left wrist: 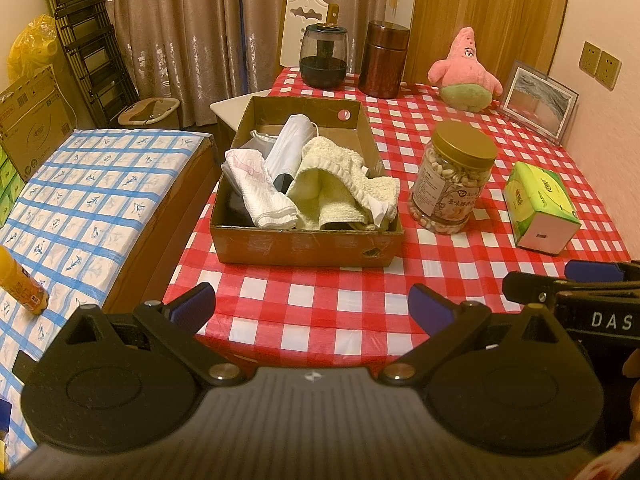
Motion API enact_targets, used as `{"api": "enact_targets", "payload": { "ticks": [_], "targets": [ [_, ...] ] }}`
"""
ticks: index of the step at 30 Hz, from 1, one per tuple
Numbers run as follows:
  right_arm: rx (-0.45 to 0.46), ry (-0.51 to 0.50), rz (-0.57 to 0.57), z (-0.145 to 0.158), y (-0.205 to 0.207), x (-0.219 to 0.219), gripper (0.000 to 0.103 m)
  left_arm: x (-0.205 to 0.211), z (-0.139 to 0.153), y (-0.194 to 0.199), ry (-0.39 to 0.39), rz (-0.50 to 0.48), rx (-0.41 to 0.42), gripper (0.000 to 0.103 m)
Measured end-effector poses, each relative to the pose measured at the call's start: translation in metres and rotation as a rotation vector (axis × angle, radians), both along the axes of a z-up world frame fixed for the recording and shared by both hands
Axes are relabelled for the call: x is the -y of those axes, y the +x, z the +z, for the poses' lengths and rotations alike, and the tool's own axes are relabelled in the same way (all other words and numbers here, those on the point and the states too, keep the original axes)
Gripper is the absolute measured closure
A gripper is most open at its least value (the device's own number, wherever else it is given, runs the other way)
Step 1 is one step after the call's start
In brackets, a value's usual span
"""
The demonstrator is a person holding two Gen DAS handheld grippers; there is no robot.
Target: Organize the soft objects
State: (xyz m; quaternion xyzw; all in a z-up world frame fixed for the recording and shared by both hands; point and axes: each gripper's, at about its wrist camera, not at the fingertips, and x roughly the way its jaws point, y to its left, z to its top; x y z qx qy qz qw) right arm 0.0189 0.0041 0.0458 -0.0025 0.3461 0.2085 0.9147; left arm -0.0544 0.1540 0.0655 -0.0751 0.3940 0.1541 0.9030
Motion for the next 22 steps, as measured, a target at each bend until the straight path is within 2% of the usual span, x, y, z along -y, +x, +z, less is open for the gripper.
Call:
{"api": "enact_targets", "payload": {
  "ticks": [22],
  "targets": [
    [0.001,-0.001,-0.001,0.0001,-0.0003,-0.0005,0.019,-0.0006,0.0012,0.0017,-0.001,0.003,0.012,0.001]
  ]
}}
